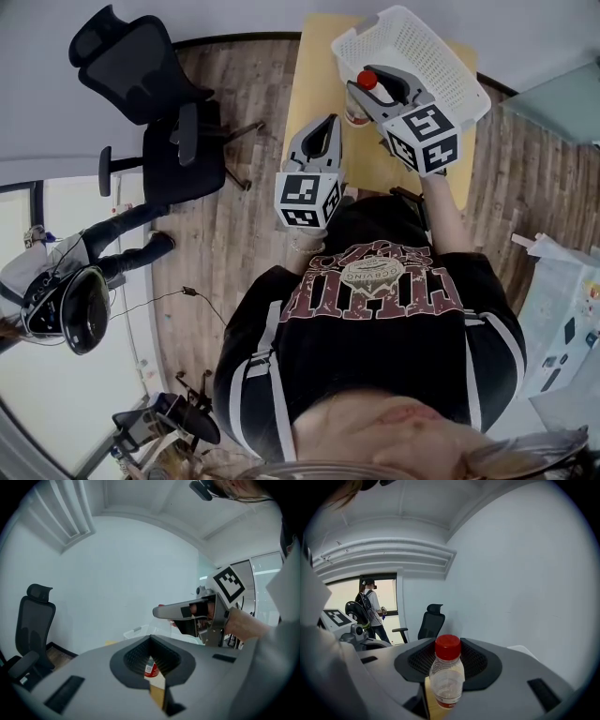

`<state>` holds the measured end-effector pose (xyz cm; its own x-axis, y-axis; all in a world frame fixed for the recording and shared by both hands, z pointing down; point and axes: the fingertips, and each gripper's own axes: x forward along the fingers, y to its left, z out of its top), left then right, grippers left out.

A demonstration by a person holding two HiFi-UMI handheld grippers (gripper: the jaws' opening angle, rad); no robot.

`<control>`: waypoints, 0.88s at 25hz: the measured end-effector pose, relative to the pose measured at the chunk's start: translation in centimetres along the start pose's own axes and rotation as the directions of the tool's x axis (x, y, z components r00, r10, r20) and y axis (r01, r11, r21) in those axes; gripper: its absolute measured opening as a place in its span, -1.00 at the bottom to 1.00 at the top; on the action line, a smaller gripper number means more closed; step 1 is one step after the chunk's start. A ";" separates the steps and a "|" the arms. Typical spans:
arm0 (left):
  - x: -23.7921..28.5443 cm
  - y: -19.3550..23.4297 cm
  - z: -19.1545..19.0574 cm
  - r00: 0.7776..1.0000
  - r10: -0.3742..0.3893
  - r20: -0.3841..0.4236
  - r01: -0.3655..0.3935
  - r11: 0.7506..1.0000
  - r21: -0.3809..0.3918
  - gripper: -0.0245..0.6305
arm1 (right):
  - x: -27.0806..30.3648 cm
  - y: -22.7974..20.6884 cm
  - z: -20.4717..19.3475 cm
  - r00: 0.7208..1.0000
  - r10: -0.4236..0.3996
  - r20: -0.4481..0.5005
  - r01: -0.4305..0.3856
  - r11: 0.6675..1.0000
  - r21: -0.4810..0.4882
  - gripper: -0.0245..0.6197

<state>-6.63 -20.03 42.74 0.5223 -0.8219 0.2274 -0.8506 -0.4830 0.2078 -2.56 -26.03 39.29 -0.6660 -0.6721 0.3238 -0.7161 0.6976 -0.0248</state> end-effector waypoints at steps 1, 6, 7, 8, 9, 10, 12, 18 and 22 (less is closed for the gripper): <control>-0.1 0.1 -0.1 1.000 0.004 -0.001 -0.004 1.000 -0.001 -0.78 | 0.2 0.1 -0.4 1.000 0.000 -0.009 0.000 1.000 -0.002 -0.40; -0.5 0.3 -0.2 1.000 0.020 -0.001 -0.020 1.000 -0.004 -0.78 | 1.2 0.5 -2.7 0.998 0.011 -0.056 -0.011 1.000 -0.005 -0.40; -0.6 0.4 -0.2 1.000 0.023 -0.002 -0.023 1.000 -0.005 -0.78 | 1.3 0.6 -3.1 0.998 0.016 -0.063 -0.016 1.000 0.000 -0.40; -0.6 0.4 -0.3 1.000 0.026 -0.002 -0.026 1.000 -0.006 -0.78 | 1.5 0.6 -3.6 0.997 0.020 -0.069 -0.020 1.000 0.006 -0.40; -0.7 0.4 -0.3 1.000 0.029 -0.003 -0.029 1.000 -0.007 -0.78 | 1.6 0.7 -4.0 0.997 0.025 -0.076 -0.024 1.000 0.012 -0.40; -0.8 0.4 -0.3 0.999 0.032 -0.004 -0.032 0.999 -0.007 -0.78 | 1.8 0.7 -4.4 0.996 0.028 -0.082 -0.027 0.999 0.018 -0.40; -0.8 0.4 -0.4 0.999 0.036 -0.005 -0.036 0.999 -0.007 -0.78 | 2.1 0.7 -5.4 0.995 0.034 -0.095 -0.032 0.999 0.026 -0.40; -1.1 0.6 -0.6 0.999 0.049 -0.008 -0.049 0.999 -0.006 -0.78 | 2.9 0.9 -7.9 0.989 0.041 -0.141 -0.035 0.999 0.039 -0.40; -1.2 0.5 -0.8 0.999 0.051 -0.011 -0.051 0.999 -0.005 -0.78 | 3.0 1.0 -9.0 0.987 0.047 -0.151 -0.040 0.998 0.049 -0.40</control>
<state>-7.65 -19.00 43.35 0.4785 -0.8421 0.2486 -0.8760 -0.4386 0.2004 -3.38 -25.15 48.71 -0.6595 -0.5936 0.4613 -0.6984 0.7108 -0.0839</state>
